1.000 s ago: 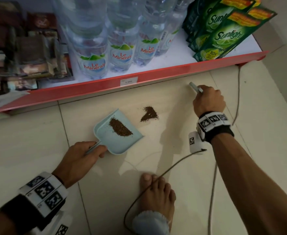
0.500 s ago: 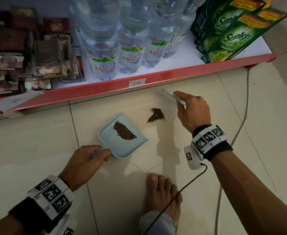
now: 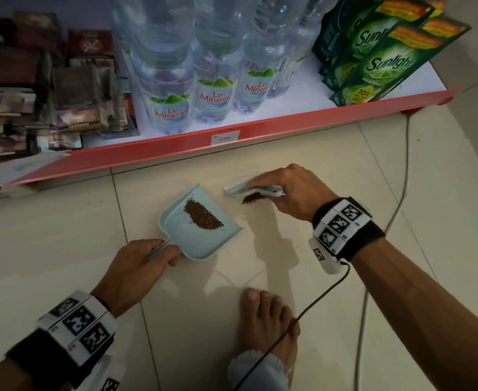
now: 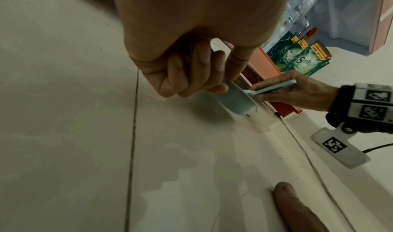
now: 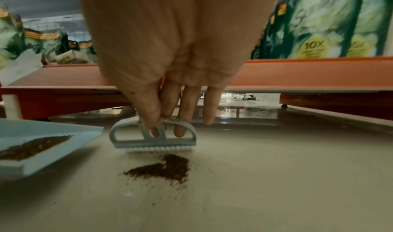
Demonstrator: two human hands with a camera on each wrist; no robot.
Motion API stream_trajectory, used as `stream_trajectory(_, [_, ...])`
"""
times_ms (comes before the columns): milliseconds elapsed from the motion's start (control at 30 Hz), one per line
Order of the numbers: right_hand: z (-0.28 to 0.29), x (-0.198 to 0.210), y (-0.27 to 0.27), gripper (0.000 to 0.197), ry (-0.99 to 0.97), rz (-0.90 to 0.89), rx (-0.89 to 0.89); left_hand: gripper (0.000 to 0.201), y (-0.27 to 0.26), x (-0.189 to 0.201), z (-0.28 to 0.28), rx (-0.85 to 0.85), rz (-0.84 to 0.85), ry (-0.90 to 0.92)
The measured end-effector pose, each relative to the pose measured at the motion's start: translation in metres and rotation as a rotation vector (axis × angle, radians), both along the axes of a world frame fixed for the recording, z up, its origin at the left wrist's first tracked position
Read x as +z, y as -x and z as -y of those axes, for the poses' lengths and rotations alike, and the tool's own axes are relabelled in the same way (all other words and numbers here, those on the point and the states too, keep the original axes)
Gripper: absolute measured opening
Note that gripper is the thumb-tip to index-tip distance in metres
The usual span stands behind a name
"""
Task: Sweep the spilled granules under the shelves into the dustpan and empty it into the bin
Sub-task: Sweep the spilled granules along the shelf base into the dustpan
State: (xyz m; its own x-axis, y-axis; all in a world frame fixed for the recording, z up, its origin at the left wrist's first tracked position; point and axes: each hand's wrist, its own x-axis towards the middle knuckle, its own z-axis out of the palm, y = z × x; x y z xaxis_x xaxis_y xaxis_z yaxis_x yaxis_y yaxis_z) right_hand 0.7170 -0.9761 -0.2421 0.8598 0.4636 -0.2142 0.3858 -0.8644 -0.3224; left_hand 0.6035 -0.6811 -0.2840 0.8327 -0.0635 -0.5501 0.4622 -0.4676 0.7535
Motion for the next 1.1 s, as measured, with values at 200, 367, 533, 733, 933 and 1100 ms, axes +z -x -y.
stream_trajectory(200, [-0.025,0.005,0.001,0.022,-0.199,0.289,-0.303,0.033,0.002,-0.003,-0.001,-0.014,0.006,-0.009])
stream_trajectory(367, [-0.082,-0.013,0.007,0.019,-0.476,0.07,-0.455,0.034,0.01,-0.011,-0.011,0.01,0.005,-0.015])
stream_trajectory(533, [-0.082,-0.021,0.012,0.021,-0.458,-0.068,-0.531,0.034,0.015,-0.018,-0.018,0.027,-0.02,-0.008])
stream_trajectory(733, [-0.021,-0.009,0.002,0.024,-0.135,0.141,-0.564,0.034,0.011,-0.016,-0.012,0.039,-0.008,0.022])
stream_trajectory(933, [-0.018,-0.003,0.016,0.019,-0.626,-0.067,-0.708,0.035,0.008,-0.015,-0.01,0.03,-0.001,0.034])
stream_trajectory(1100, [-0.028,-0.021,0.029,0.018,-0.459,-0.135,-0.527,0.037,0.01,-0.015,-0.015,0.038,0.002,0.013])
